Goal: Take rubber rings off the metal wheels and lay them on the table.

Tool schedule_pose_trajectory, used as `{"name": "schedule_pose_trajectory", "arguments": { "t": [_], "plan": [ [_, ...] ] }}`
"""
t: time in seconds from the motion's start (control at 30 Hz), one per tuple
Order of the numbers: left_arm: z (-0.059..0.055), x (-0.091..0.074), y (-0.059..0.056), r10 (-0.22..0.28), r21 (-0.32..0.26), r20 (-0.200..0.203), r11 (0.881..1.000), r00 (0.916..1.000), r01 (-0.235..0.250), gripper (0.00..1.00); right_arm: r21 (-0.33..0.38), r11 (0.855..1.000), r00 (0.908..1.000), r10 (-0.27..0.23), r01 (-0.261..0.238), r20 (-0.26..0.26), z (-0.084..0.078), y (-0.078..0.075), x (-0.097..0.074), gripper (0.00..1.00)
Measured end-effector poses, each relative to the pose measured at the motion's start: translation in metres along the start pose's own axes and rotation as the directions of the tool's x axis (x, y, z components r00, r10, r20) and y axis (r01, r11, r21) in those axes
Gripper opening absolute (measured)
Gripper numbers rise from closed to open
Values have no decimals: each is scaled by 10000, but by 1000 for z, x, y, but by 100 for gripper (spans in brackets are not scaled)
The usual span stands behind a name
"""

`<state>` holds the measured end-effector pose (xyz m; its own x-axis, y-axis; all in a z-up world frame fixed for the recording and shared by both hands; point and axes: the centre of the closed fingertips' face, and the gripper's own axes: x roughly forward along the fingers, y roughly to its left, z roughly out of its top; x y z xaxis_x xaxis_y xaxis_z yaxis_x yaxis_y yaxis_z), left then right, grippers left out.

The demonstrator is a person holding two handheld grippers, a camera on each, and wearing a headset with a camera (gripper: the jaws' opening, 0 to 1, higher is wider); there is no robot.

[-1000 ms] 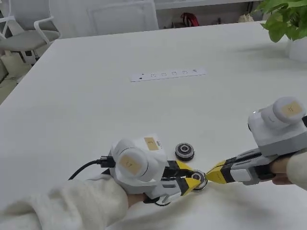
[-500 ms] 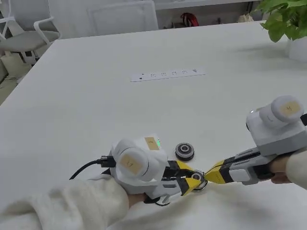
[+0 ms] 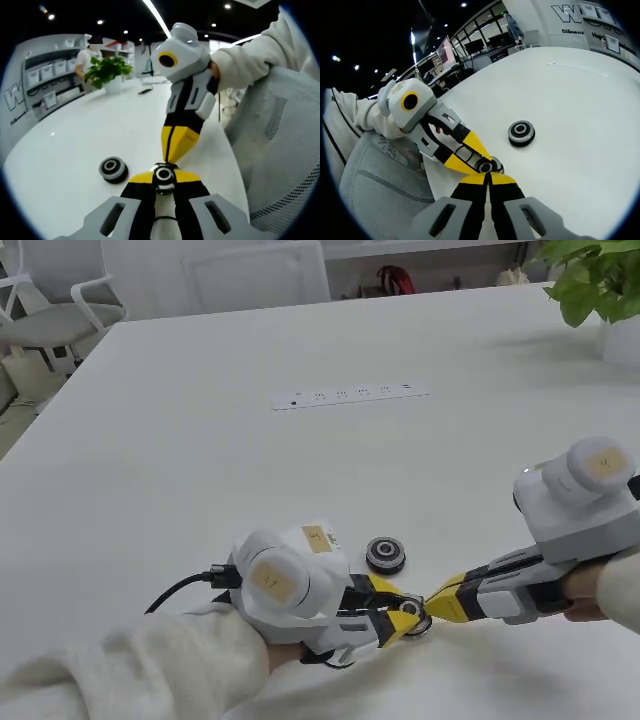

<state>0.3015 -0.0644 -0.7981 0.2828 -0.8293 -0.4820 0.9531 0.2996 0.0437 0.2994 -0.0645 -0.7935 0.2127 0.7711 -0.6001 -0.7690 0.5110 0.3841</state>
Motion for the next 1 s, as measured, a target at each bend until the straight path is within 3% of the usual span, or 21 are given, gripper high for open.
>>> {"name": "schedule_pose_trajectory", "arguments": {
  "t": [1.0],
  "plan": [
    [0,0,-1,-31,-31,25,10000,10000,31,13,90,9997,9993,240,-242,287,6,6,-4,0]
  ]
}}
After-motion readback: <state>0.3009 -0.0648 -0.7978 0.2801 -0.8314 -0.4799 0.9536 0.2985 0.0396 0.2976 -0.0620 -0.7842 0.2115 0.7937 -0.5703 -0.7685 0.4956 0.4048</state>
